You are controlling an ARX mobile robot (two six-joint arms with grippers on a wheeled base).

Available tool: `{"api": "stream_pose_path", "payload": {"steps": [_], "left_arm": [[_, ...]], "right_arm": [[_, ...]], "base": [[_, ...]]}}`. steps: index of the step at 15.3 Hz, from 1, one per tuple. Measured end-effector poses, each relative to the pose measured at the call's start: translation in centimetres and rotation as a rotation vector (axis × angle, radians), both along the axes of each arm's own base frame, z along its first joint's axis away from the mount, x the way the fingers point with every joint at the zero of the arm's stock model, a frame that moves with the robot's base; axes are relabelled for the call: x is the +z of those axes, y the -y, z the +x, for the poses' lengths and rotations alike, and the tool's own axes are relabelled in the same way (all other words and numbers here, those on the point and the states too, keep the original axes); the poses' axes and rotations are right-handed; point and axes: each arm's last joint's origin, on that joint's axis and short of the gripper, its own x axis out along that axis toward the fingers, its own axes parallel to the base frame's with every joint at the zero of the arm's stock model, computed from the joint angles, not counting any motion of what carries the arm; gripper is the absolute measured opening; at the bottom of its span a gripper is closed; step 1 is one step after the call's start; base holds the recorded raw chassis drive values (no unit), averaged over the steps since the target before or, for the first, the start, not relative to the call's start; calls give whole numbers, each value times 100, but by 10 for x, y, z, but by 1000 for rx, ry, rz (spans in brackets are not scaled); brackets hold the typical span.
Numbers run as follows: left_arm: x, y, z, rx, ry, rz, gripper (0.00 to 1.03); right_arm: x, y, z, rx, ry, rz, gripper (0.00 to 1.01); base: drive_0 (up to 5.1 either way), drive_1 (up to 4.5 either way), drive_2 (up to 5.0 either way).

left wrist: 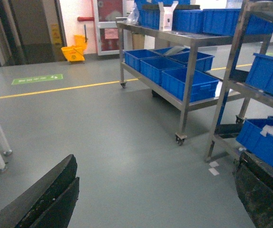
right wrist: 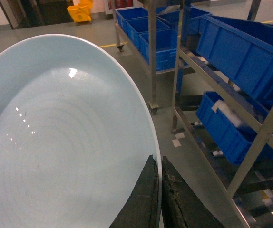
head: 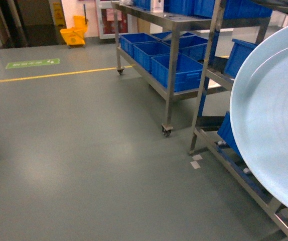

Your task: Place blue tray on left shelf second layer neatly

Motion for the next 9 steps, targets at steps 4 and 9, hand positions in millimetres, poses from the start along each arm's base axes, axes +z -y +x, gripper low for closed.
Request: {"api": "stream_pose_path", "payload": {"steps": [4,9], "left_arm": [[0,0,0,0,0,0,98],[0,0,0,0,0,0,98]], "right_arm": [[0,0,0,0,0,0,2],[0,0,0,0,0,0,2]], "base": [[-157,-157,-157],[-165,-165,-165]]}}
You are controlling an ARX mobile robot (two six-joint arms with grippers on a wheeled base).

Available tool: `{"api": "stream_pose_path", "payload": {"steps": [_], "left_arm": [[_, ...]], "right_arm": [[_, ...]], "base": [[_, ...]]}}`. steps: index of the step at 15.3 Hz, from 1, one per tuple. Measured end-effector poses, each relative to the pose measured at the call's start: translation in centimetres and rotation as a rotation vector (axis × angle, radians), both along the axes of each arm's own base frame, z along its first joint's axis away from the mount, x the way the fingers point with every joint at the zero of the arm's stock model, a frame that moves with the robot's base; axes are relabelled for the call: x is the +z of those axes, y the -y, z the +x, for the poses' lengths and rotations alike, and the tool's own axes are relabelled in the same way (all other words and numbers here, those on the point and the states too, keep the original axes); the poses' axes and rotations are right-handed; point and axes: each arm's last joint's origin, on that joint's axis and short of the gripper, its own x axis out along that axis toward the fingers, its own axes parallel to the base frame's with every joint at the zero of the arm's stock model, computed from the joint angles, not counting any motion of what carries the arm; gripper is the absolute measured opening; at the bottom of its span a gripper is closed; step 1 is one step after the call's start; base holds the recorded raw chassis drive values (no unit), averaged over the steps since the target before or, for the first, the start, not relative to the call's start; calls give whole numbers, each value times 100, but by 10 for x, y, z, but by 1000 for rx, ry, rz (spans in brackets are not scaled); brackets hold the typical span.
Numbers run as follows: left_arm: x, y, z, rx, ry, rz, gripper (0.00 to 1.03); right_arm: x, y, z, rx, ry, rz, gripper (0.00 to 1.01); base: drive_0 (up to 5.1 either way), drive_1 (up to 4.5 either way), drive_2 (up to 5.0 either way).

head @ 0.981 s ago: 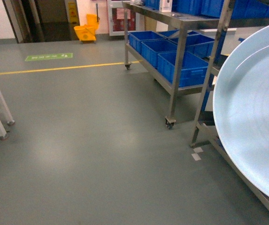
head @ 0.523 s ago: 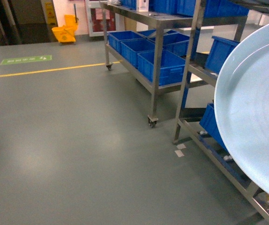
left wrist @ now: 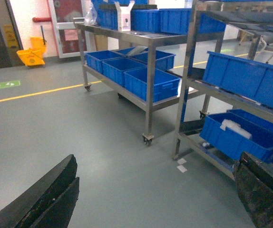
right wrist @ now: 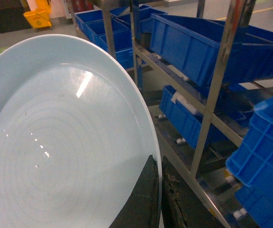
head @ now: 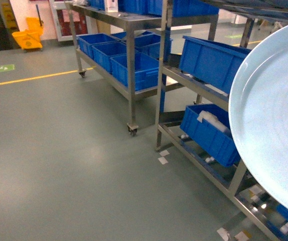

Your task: Place blue tray on left shelf second layer neatly

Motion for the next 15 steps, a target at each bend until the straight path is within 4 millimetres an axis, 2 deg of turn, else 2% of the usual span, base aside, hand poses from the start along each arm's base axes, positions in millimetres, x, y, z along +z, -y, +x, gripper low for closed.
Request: {"api": "stream_pose_path", "payload": {"steps": [4,15], "left_arm": [[0,0,0,0,0,0,98],[0,0,0,0,-2,0,98]], "right_arm": [[0,0,0,0,0,0,2],[0,0,0,0,-2,0,2]], "base": [[-152,-152,-152],[-178,250,-605]]}}
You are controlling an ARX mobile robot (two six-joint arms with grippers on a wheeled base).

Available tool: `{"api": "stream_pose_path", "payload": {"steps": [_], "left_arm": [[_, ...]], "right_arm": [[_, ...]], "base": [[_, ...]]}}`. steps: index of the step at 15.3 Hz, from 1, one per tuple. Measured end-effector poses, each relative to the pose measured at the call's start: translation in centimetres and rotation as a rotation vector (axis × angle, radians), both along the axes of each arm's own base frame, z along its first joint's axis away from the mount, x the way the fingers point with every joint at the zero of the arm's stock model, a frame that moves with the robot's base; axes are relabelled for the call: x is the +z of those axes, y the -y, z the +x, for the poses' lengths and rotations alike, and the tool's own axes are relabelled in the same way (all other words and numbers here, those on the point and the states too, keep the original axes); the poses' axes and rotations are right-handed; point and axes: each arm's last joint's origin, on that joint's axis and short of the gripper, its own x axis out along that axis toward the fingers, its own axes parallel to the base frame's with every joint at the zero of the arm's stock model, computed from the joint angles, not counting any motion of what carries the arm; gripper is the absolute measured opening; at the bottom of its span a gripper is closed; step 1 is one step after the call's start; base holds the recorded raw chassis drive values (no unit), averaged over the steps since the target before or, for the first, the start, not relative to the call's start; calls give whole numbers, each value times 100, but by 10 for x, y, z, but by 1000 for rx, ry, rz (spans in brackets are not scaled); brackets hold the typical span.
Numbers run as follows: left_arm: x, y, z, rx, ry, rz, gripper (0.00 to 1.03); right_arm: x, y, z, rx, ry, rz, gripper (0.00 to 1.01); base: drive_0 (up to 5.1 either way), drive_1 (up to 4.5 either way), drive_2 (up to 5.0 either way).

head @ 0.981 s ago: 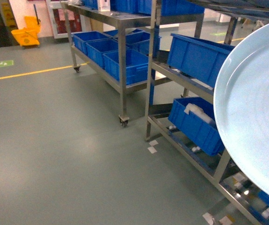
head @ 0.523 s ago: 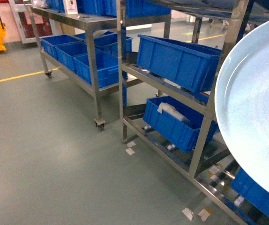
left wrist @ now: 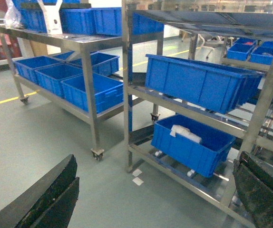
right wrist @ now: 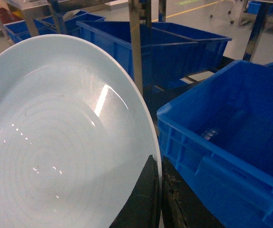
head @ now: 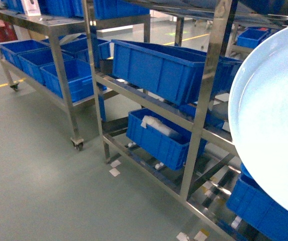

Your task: Place blue tray on left shelf second layer neatly

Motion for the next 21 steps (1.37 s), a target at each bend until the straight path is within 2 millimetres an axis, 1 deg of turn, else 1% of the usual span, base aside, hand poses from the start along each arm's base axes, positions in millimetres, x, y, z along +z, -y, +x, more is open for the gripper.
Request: {"api": "stream_pose_path", "payload": {"steps": [2,13,21], "left_arm": [[0,0,0,0,1,0,98],[0,0,0,-1,1,0,98],[0,0,0,-2,1,0,98]], "right_arm": [[0,0,0,0,1,0,2],[0,0,0,0,-3,0,2],[0,0,0,-1,-2,0,2]], "base": [[-179,249,-608],[-164,-164,-164],[-653,89,89]]}}
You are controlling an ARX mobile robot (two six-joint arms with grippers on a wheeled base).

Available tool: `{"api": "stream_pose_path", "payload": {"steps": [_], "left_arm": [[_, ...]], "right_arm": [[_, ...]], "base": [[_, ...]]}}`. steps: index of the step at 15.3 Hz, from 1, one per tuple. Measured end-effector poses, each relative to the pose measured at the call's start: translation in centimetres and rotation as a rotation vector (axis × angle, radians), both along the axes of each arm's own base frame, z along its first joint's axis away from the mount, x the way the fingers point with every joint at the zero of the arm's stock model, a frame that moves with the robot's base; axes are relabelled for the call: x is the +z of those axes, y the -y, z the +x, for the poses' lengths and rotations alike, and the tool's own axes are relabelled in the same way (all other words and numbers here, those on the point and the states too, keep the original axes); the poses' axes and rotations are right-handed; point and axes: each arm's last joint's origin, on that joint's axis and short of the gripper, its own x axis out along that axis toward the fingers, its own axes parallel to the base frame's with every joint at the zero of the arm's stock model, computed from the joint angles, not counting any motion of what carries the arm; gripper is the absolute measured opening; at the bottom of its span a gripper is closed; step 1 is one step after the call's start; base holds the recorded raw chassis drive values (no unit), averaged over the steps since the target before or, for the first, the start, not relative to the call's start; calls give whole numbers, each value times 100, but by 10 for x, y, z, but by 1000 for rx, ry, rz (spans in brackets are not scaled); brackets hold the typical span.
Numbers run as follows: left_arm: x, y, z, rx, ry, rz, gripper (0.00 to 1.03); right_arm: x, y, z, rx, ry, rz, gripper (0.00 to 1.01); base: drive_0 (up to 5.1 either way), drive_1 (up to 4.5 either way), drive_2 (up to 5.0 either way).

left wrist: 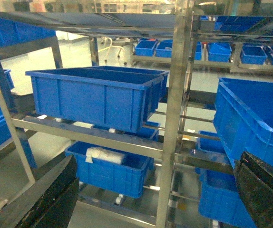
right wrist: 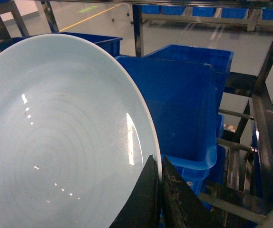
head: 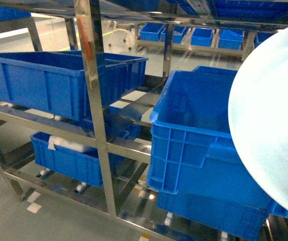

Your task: Place blue tray on left shelf second layer neatly

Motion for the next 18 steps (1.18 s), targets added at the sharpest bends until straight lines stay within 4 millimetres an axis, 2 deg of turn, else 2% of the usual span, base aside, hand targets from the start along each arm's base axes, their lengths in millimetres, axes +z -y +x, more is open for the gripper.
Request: {"api": "stream_pose_path", "payload": {"steps": [2,4,11,18], "left_arm": [[0,0,0,5,-3,0,98],[0,0,0,-2,0,0,98],[0,0,0,0,1,0,98],[0,0,0,0,1,0,98]], "right_arm": [[1,0,0,3,7,0,2],[0,0,0,-3,1,-1,2],[0,0,0,-1,2,0,2],[0,0,0,0,-1,0,2]], "base": [[-162,-162,-162],[-605,98,-21],[-95,-95,-95],[-5,376,-387]]}}
